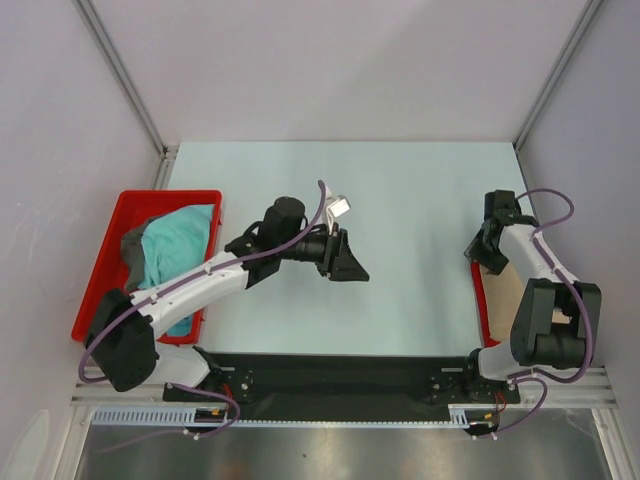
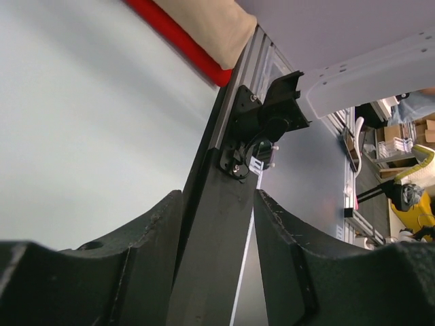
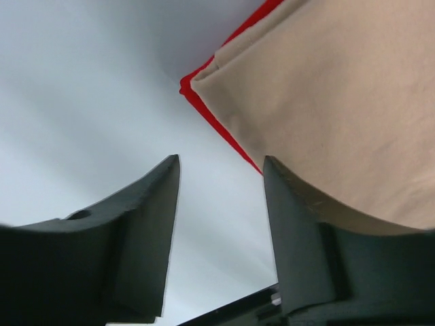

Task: Fold and stack the t-shirts
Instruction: Neatly place the folded tshirt to the corner

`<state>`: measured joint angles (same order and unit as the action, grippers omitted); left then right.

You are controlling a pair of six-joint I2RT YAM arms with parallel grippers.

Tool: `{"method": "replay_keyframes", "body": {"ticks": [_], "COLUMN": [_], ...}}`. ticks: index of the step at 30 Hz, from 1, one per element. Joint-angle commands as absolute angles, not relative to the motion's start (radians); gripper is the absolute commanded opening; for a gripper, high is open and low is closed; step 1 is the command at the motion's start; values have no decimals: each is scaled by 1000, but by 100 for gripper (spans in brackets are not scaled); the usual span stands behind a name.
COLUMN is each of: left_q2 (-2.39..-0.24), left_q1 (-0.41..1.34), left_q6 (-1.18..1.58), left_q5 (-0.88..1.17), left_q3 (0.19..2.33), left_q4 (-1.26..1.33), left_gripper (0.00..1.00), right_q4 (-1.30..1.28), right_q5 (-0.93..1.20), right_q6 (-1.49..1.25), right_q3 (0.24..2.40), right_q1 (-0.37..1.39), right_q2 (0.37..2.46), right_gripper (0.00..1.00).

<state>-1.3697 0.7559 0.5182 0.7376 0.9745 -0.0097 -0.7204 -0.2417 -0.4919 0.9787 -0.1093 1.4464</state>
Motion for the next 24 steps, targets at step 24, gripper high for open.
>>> {"method": "replay_keyframes", "body": {"ticks": [24], "left_q2": [-1233], "left_q1": [727], "left_q6": [489], "left_q5": [744], "left_q3": [931], "left_q4": [-49], "left_gripper": [52], "right_q4": [-686], "right_q5": [-520], "right_q6": [-402], "right_q3": [1114], "right_q1": [-28], "right_q2": [1690], "right_gripper": [25]}}
